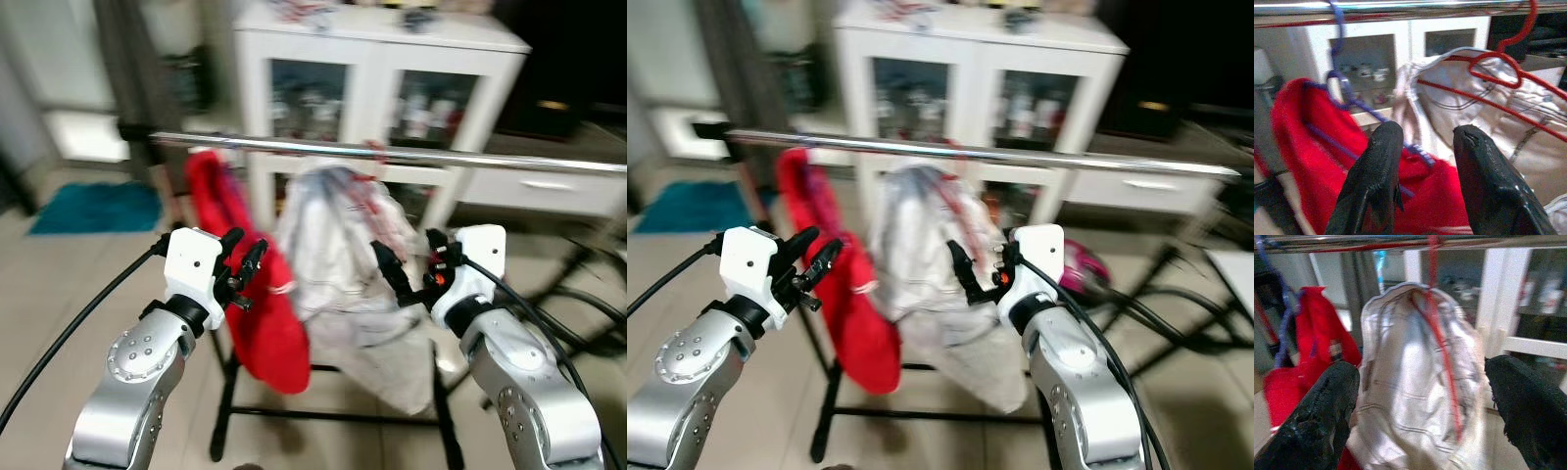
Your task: Hang hanger
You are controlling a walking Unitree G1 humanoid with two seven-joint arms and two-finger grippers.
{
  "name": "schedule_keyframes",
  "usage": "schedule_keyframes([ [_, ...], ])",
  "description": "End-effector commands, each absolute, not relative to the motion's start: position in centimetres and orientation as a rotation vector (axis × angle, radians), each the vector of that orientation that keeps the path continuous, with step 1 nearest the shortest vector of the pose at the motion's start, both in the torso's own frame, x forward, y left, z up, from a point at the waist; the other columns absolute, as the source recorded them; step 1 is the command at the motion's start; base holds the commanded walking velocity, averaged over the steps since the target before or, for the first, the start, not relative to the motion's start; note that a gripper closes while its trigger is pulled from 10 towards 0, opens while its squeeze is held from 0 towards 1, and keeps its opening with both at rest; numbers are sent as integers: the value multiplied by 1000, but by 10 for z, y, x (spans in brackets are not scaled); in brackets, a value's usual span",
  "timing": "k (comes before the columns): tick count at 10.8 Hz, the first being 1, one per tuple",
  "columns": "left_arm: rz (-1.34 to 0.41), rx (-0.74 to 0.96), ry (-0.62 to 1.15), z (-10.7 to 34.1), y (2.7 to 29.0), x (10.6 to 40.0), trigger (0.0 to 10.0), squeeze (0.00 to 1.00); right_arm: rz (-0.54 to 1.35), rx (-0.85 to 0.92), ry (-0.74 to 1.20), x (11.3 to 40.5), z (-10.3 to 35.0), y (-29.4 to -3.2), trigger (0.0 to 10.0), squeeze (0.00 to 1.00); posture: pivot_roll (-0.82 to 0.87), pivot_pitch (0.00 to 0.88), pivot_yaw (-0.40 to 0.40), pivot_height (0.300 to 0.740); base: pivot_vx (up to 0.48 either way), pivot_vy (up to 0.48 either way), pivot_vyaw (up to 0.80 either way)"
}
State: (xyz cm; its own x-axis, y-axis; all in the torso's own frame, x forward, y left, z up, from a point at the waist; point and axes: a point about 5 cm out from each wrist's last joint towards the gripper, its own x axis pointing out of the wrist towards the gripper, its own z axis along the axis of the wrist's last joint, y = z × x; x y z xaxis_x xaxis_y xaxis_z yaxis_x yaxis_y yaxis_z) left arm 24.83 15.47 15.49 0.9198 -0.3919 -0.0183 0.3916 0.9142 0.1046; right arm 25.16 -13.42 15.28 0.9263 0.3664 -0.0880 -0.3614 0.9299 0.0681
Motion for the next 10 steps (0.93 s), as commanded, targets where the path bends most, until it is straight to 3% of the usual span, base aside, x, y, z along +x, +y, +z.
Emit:
schedule_keyframes([
  [1,-402,122,-18,160,155,247,10000,0,405,54,99,254,155,-134,10000,1000,40,0,-37,740,0,0,800],
  [5,-422,119,-16,162,155,241,10000,0,535,75,105,245,156,-123,10000,1000,54,0,-40,740,0,0,800],
  [7,-410,98,6,160,157,242,10000,0,403,133,106,244,153,-134,10000,1000,47,0,-35,740,0,0,631],
  [10,-425,103,0,160,155,245,10000,0,260,146,147,243,145,-146,10000,1000,33,0,-23,740,0,480,-181],
])
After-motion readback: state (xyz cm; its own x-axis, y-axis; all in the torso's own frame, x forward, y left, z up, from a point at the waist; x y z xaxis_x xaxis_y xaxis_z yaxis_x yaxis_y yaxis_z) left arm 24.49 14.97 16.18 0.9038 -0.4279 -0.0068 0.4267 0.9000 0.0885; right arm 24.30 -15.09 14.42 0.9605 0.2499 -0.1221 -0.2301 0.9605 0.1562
